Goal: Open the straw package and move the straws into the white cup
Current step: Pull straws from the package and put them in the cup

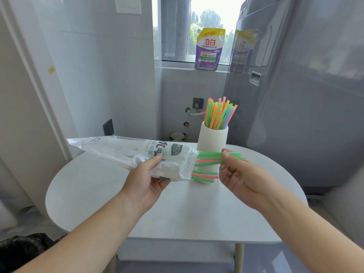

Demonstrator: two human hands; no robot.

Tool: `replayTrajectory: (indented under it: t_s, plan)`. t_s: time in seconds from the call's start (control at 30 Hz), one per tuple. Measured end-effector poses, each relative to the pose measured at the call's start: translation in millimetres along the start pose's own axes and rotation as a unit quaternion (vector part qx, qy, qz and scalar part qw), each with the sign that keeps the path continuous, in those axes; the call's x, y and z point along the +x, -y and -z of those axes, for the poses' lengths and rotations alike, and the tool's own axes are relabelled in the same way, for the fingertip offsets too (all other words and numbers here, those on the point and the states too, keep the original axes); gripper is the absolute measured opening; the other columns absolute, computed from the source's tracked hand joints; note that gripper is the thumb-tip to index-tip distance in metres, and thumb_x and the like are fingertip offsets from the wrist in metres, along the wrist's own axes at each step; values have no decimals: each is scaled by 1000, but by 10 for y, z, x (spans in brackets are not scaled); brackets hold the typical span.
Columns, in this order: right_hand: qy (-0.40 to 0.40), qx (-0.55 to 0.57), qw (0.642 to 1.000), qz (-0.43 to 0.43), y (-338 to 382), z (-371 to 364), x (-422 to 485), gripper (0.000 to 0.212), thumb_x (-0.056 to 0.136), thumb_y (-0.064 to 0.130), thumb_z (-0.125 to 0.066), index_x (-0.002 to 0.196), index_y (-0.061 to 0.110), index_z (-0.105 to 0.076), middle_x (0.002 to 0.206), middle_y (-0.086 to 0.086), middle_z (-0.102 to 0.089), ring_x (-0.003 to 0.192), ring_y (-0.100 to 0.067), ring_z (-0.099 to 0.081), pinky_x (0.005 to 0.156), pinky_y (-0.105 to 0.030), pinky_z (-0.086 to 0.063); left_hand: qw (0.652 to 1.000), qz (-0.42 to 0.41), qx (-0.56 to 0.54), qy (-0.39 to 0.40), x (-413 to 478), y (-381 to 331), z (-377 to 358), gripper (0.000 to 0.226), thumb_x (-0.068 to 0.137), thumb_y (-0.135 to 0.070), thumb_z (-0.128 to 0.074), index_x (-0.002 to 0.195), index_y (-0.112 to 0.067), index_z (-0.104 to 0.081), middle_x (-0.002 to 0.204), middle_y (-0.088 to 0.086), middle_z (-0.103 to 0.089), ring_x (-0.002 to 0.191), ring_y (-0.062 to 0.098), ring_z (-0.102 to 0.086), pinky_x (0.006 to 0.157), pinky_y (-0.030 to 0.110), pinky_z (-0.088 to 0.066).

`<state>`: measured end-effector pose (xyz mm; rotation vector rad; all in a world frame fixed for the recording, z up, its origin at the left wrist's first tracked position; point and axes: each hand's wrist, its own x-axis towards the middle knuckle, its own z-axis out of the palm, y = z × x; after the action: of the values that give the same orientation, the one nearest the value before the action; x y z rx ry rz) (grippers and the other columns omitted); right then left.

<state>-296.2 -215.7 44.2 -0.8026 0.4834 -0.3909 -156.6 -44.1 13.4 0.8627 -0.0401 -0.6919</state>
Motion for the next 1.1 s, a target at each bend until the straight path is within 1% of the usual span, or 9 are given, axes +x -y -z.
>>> replayTrajectory:
  t_s: [0.13,0.3,0.4,0.53,0.7,0.77,0.87,1.0,1.1]
  plan:
    - [12,20,999,31,-90,-91,5,10,93,12,-64,102,7,-68,76,-3,-72,52,-8,-56,61,-20,-54,1000,9,-12,6,-33,24,-45,13,97,-9,-63,108,-12,-68,87,4,-79,69,15,-76,57,29,-62]
    - [-6,11,997,82,-156,-179,9,19,95,18,-61,99,2,-71,75,-5,-70,51,-8,-53,56,-22,-54,1000,12,-27,2,-50,39,-74,14,97,-7,-63,109,-11,-68,88,5,-80,71,17,-77,57,30,-63]
    - [-45,-28,992,117,-228,-181,55,23,94,22,-63,98,1,-71,74,-5,-60,57,-10,-53,71,-29,-53,999,18,-37,-2,-55,49,-78,18,96,-7,-63,114,-11,-68,90,6,-80,72,17,-77,56,30,-62]
    - [-62,-6,992,108,-277,-170,96,38,94,23,-66,116,-8,-66,95,-16,-59,83,-23,-56,91,-39,-50,999,22,-47,-6,-50,60,-83,20,96,-6,-63,116,-11,-68,90,6,-80,72,18,-77,56,31,-63]
    - [-17,8,996,84,-250,-156,77,42,94,17,-66,126,-10,-61,90,-11,-56,63,-14,-56,77,-31,-51,999,25,-47,-4,-47,68,-84,23,96,-7,-63,119,-10,-68,98,7,-80,75,18,-77,62,33,-64]
    - [8,0,997,79,-234,-182,62,37,94,17,-65,122,-7,-64,95,-14,-57,66,-16,-58,77,-32,-54,998,28,-52,-5,-55,70,-97,22,96,-7,-63,118,-9,-68,95,7,-80,74,18,-77,60,33,-64]
    - [10,-15,996,90,-236,-211,46,25,95,18,-62,110,-1,-69,86,-14,-67,67,-17,-66,81,-36,-56,998,32,-53,-4,-69,71,-115,22,96,-7,-63,118,-8,-68,92,7,-80,72,18,-77,57,31,-63]
    - [-15,-20,994,110,-277,-213,69,25,92,21,-64,103,0,-72,79,-10,-63,70,-18,-59,84,-37,-54,998,33,-58,-4,-80,57,-117,19,96,-7,-63,114,-8,-68,91,7,-80,71,18,-77,58,32,-63]
    - [-20,-22,992,121,-287,-184,100,25,93,21,-63,103,0,-72,83,-10,-70,72,-18,-61,86,-34,-56,997,35,-63,-5,-95,48,-144,12,96,-6,-63,106,-8,-69,85,6,-80,68,17,-77,56,31,-63]
